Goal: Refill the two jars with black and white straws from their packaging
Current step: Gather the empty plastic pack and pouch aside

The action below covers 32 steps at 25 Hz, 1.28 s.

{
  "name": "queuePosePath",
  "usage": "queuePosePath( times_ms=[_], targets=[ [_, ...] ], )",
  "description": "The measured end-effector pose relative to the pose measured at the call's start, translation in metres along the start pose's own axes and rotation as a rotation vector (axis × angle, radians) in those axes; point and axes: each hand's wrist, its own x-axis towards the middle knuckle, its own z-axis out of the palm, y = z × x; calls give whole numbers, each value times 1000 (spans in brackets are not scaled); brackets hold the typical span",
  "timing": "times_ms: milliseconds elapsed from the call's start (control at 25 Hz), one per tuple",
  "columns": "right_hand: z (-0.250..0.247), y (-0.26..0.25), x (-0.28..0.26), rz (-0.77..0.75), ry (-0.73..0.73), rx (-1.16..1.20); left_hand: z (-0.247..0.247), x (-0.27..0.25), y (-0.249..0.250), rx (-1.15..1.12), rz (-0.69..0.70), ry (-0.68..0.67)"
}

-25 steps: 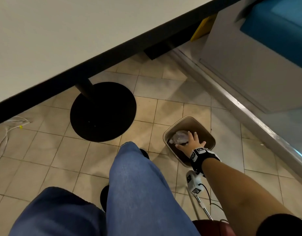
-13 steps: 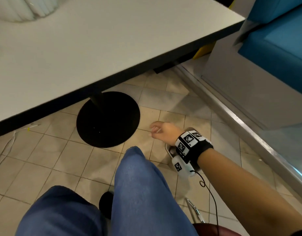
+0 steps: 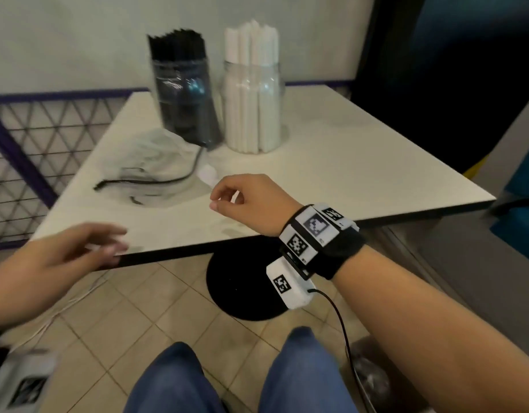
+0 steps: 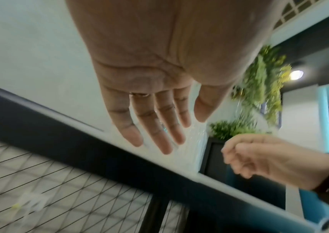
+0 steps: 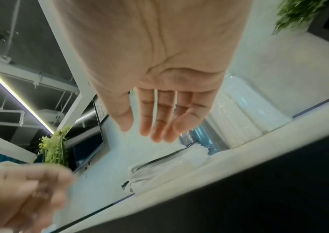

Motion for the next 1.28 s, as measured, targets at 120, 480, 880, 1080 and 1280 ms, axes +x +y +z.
queuePosePath(
  times_ms=[120, 480, 880, 1080, 1280],
  targets=[
    [7, -18, 42, 32, -122, -248, -10, 19, 74, 17, 64, 104],
    [21, -30, 77, 276, -489, -563, -17, 93, 41, 606, -282, -49],
    [1, -20, 72, 242, -394, -624, -9, 103, 47, 694, -233, 15],
    [-7, -7, 58, 213, -234, -617, -6, 101, 53, 599, -176, -80],
    [-21, -2, 52, 186, -330, -548, 6, 94, 60, 434, -63, 2]
  ],
)
